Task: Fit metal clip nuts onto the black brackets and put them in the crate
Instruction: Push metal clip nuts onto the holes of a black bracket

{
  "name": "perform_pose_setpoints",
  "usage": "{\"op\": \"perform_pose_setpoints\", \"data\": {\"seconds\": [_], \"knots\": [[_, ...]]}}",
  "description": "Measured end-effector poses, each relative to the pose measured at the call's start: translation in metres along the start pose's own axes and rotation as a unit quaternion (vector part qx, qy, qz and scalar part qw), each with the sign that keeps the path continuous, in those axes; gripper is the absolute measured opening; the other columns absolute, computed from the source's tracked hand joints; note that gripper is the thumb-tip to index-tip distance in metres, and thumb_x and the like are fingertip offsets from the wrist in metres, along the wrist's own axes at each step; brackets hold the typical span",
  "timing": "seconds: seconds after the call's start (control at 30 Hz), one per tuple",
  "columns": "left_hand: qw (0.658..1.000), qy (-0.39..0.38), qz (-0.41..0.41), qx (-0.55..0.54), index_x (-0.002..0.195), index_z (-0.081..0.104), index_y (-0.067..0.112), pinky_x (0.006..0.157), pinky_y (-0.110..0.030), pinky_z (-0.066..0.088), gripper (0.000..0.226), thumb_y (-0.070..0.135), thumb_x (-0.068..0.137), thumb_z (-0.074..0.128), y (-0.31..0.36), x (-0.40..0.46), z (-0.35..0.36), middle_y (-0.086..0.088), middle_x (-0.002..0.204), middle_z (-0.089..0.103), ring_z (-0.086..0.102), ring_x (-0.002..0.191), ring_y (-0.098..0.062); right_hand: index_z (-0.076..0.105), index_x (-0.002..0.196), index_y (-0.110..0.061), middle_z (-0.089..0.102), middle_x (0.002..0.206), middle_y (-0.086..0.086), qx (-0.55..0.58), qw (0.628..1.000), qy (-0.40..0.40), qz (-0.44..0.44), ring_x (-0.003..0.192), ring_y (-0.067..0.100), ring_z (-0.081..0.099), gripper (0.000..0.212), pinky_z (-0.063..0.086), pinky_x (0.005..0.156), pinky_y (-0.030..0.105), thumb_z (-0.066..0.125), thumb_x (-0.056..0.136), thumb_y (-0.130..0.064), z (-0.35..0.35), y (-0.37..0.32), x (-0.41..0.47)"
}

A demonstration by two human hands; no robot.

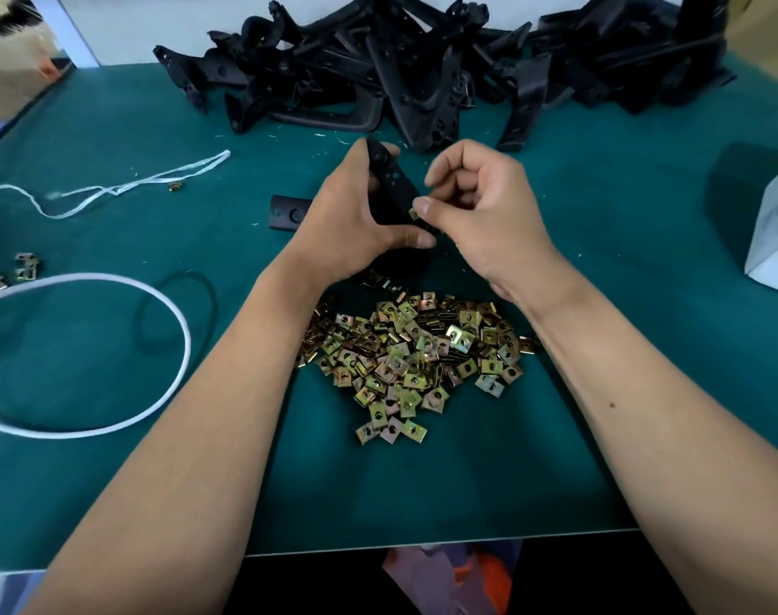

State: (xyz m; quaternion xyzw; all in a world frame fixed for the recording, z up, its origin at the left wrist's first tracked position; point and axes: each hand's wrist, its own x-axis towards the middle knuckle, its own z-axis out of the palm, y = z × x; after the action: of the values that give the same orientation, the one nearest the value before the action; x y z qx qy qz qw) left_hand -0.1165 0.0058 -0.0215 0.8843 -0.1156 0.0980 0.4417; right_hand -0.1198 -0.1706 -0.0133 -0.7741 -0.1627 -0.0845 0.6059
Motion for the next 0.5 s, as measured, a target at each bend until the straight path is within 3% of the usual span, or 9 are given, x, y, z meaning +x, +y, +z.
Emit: {"op": "perform_pose_setpoints", "data": {"seconds": [0.13,0.2,0.27,0.3,0.33,0.4,0.5], "knots": [[1.0,0.003,-0.015,-0.001,0.14,0.045,0.015,0.1,-0.02,0.045,0.093,0.036,0.065,0.096,0.002,0.001,0.002,0.008,0.121,0.061,0.059,0.114,-0.003,0.064,0.104,-0.012,0.073,0.076,-0.005,-0.06,0.998,0.02,-0.005,0.068,0.003,0.064,0.026,0.048,0.068,0.013,0.081,0.085,-0.013,-0.003,0.0,-0.001],[0.999,0.018,-0.024,0.012,0.134,0.048,0.014,0.086,-0.007,0.043,0.086,0.036,0.066,0.096,0.001,0.003,0.002,0.016,0.107,0.062,0.059,0.1,0.012,0.06,0.108,-0.014,0.076,0.081,-0.006,-0.069,0.996,0.049,0.012,0.073,0.005,0.068,0.033,0.05,0.072,0.015,0.082,0.084,-0.021,-0.003,0.001,-0.002],[0.997,0.056,-0.042,0.036,0.125,0.05,0.014,0.077,-0.002,0.043,0.079,0.037,0.065,0.096,-0.001,0.004,-0.002,0.018,0.096,0.063,0.059,0.088,0.018,0.059,0.105,-0.015,0.072,0.081,-0.008,-0.1,0.99,0.102,0.012,0.073,0.002,0.066,0.033,0.052,0.073,0.018,0.082,0.084,-0.025,0.0,0.001,-0.003],[0.994,0.079,-0.059,0.049,0.12,0.049,0.014,0.081,-0.007,0.046,0.077,0.04,0.064,0.096,-0.002,0.004,-0.005,0.015,0.096,0.065,0.061,0.089,0.012,0.061,0.101,-0.015,0.069,0.08,-0.009,-0.122,0.985,0.119,0.006,0.071,0.001,0.063,0.028,0.052,0.072,0.018,0.082,0.084,-0.025,0.002,0.001,-0.004],[0.989,0.104,-0.077,0.066,0.117,0.048,0.013,0.089,-0.02,0.052,0.078,0.043,0.063,0.096,-0.003,0.005,-0.009,0.011,0.099,0.067,0.064,0.095,0.001,0.064,0.096,-0.016,0.066,0.079,-0.011,-0.142,0.984,0.11,-0.002,0.069,0.0,0.061,0.021,0.052,0.07,0.018,0.081,0.085,-0.023,0.003,0.001,-0.005],[0.976,0.153,-0.106,0.115,0.115,0.046,0.009,0.096,-0.045,0.051,0.081,0.048,0.063,0.095,-0.007,0.005,-0.017,-0.002,0.107,0.069,0.065,0.105,-0.025,0.07,0.089,-0.02,0.066,0.077,-0.014,-0.174,0.985,0.01,-0.015,0.068,-0.003,0.06,0.011,0.048,0.067,0.014,0.08,0.087,-0.024,0.008,-0.001,-0.008],[0.964,0.193,-0.133,0.129,0.115,0.045,0.007,0.098,-0.05,0.048,0.083,0.049,0.062,0.094,-0.009,0.006,-0.021,-0.009,0.11,0.066,0.062,0.107,-0.034,0.073,0.092,-0.029,0.066,0.085,-0.015,-0.263,0.95,-0.161,-0.044,0.08,0.002,0.061,0.016,0.047,0.072,0.024,0.08,0.086,-0.042,0.019,-0.003,-0.013]]}}
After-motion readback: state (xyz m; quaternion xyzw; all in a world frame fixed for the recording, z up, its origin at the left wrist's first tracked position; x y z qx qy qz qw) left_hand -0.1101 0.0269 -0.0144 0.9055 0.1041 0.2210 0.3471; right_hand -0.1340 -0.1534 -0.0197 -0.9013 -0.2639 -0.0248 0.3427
